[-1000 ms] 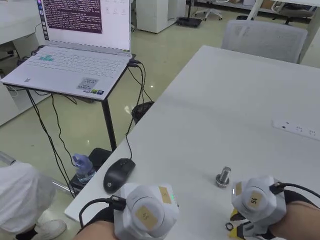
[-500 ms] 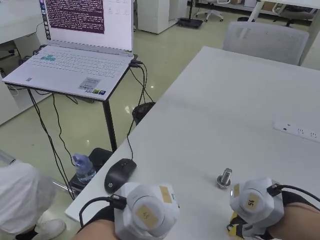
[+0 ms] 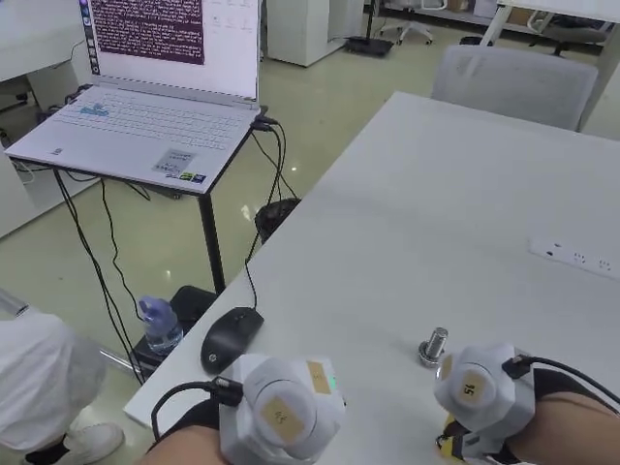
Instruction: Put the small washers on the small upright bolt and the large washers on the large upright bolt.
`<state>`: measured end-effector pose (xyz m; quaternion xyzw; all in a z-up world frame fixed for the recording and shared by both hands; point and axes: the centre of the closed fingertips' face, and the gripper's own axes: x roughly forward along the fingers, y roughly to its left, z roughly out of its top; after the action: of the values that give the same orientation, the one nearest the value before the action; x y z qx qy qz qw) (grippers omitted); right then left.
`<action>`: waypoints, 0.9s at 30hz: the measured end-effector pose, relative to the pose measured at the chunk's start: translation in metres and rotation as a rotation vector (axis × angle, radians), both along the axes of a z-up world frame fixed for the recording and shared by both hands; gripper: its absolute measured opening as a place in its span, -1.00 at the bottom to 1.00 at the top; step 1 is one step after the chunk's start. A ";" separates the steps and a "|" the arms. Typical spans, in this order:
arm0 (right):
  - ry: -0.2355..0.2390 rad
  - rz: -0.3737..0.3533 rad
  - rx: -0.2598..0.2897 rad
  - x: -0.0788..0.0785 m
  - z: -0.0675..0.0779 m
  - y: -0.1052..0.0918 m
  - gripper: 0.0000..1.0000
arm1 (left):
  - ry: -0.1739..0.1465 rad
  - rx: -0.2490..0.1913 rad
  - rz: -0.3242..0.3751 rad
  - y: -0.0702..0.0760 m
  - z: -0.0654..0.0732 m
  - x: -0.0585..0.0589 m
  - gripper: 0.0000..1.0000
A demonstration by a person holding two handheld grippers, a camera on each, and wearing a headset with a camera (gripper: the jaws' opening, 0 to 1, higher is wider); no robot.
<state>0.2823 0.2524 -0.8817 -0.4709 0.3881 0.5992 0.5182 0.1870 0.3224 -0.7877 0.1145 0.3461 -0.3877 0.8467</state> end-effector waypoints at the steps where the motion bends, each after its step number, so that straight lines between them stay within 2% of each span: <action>1: 0.003 -0.004 0.008 0.001 0.000 0.000 -0.75 | 0.000 0.000 0.000 0.000 0.000 0.000 0.39; 11: 0.032 -0.075 0.035 0.002 0.004 -0.009 -0.75 | 0.000 0.007 -0.007 -0.001 0.001 0.002 0.39; 19: 0.018 -0.134 0.029 0.013 0.015 -0.035 -0.75 | -0.003 0.010 -0.013 -0.002 0.001 0.004 0.40; 27: 0.010 -0.219 0.037 0.028 0.029 -0.065 -0.75 | -0.014 0.017 -0.023 -0.004 0.002 0.012 0.46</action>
<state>0.3107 0.1874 -0.8526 -0.4132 0.4285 0.5485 0.5872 0.1993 0.3182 -0.7854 0.1285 0.3420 -0.3937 0.8435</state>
